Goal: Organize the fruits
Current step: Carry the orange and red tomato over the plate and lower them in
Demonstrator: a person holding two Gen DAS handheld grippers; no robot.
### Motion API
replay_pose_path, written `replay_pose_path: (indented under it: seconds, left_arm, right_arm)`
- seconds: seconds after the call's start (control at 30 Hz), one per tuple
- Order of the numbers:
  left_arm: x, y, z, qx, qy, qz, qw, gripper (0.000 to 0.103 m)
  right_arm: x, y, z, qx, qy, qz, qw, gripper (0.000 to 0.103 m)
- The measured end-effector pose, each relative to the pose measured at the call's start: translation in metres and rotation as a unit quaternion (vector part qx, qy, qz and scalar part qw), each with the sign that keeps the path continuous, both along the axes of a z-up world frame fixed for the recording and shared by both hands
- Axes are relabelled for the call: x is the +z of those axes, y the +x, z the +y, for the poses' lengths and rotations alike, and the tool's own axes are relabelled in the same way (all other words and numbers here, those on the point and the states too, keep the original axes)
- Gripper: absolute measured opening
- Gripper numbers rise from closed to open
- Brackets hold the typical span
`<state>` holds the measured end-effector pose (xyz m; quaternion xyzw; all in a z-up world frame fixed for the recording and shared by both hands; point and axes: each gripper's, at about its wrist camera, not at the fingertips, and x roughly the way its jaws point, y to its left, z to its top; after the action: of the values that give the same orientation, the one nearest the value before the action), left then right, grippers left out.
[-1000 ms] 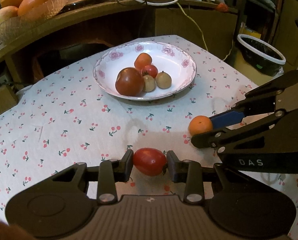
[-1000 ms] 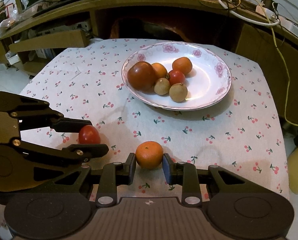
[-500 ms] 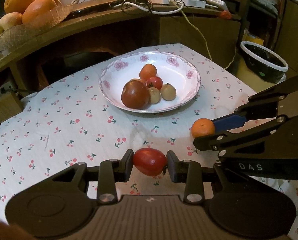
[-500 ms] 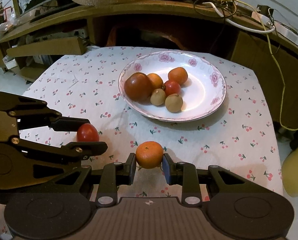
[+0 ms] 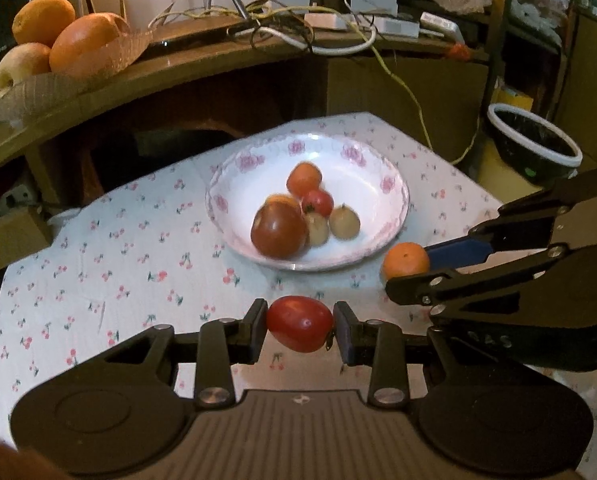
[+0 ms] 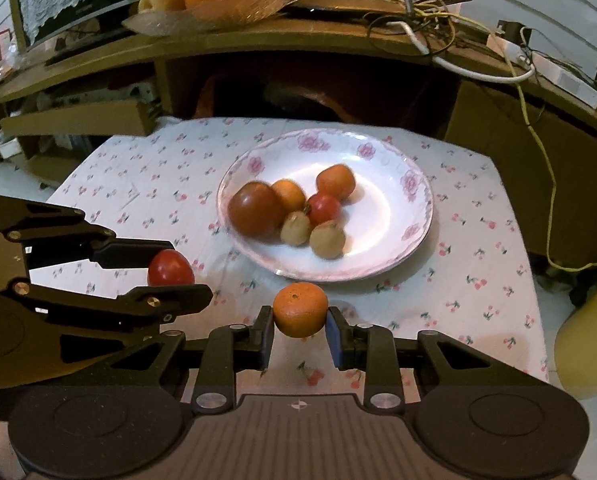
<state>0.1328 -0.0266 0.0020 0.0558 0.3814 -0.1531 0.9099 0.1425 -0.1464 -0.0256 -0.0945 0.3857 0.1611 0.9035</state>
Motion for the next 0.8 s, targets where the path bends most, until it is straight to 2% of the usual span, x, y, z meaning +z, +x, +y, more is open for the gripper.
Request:
replay_pose_path:
  seconds: [0.4, 0.8]
  left_arm:
    - [0.007, 0.034, -0.001, 0.011, -0.008, -0.022, 0.9997, 0.04]
    - [0.008, 0.076, -0.008, 0.007, 0.006, -0.05, 0.9987, 0.04]
  right_arm:
    - [0.006, 0.031, -0.007, -0.032, 0.032, -0.013, 0.999, 0.03]
    - [0.007, 0.072, -0.017, -0.047, 0.05, -0.027, 0.997, 0.03]
